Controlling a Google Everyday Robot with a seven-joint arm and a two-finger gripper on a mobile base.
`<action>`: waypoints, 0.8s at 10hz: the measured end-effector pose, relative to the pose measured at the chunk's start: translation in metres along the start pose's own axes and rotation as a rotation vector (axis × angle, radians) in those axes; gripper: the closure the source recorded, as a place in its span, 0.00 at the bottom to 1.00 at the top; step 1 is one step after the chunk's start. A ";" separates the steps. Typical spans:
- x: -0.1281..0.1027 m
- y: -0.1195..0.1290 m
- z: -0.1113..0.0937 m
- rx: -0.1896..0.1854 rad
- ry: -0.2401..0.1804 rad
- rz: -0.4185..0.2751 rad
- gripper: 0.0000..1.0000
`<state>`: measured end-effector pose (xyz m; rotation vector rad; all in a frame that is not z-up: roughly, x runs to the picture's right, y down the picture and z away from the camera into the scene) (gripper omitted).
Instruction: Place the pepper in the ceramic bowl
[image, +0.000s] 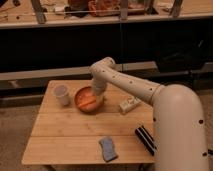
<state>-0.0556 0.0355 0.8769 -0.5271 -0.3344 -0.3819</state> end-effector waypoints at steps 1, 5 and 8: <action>0.000 -0.001 0.000 -0.001 0.000 0.001 0.93; -0.002 -0.004 -0.001 -0.003 0.001 0.000 0.89; -0.001 -0.005 -0.002 -0.003 0.002 0.003 0.89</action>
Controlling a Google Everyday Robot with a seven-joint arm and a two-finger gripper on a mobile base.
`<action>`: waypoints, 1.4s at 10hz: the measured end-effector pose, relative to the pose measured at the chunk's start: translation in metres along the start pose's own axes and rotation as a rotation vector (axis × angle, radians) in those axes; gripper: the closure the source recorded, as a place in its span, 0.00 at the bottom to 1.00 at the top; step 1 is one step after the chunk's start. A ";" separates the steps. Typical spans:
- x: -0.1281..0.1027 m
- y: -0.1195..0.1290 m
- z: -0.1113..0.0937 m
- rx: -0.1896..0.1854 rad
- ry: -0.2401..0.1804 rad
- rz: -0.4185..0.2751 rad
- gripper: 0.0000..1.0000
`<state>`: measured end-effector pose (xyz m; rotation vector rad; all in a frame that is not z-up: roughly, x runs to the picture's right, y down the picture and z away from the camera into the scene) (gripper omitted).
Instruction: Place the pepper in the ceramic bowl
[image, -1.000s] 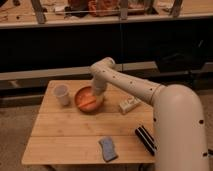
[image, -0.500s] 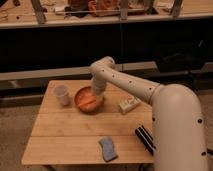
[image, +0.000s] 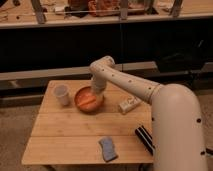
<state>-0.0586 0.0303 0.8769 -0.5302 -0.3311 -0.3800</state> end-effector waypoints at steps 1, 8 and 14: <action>-0.001 -0.001 0.000 0.000 0.000 -0.001 0.89; -0.004 -0.005 -0.002 -0.002 -0.002 -0.002 0.70; -0.004 -0.007 -0.003 -0.005 -0.005 -0.001 0.70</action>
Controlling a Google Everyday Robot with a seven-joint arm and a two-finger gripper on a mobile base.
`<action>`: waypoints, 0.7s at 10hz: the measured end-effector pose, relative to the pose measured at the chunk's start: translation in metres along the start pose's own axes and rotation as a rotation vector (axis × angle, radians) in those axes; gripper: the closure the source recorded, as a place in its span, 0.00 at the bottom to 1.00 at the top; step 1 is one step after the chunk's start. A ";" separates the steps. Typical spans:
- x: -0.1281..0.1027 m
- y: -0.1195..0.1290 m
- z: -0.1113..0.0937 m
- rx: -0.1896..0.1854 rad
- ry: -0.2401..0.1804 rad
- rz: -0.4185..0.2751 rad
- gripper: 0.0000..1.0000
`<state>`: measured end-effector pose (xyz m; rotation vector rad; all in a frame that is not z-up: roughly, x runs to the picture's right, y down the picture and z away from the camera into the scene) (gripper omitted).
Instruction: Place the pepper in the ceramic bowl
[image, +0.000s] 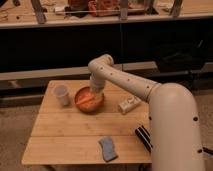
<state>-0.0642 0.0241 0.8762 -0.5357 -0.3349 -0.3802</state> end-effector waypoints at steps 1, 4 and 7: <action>-0.001 -0.001 0.000 0.000 0.000 -0.001 0.70; 0.000 -0.002 -0.001 -0.002 -0.002 0.000 0.70; -0.001 -0.003 -0.001 -0.003 -0.003 0.001 0.77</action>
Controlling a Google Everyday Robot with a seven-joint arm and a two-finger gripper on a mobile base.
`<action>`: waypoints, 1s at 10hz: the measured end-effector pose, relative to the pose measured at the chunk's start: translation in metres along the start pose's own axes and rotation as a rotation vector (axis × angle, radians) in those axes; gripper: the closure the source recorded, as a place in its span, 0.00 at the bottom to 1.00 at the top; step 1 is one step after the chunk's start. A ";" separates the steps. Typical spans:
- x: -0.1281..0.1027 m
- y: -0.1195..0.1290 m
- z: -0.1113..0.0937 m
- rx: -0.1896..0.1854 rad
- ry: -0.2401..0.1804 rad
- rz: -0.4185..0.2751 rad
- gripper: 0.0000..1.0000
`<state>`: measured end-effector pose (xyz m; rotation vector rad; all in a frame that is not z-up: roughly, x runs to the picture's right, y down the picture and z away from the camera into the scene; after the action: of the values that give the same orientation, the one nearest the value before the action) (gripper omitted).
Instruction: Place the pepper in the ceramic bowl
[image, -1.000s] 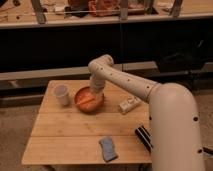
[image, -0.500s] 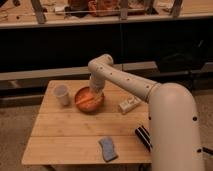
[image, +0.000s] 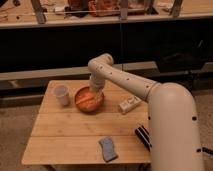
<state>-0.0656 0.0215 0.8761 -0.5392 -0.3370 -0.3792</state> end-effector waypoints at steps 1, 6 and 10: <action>0.000 0.000 0.000 -0.001 -0.001 -0.001 0.77; 0.000 -0.002 0.000 -0.002 -0.003 0.000 0.77; -0.002 -0.004 0.001 -0.003 -0.006 -0.001 0.83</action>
<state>-0.0692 0.0190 0.8782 -0.5436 -0.3427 -0.3792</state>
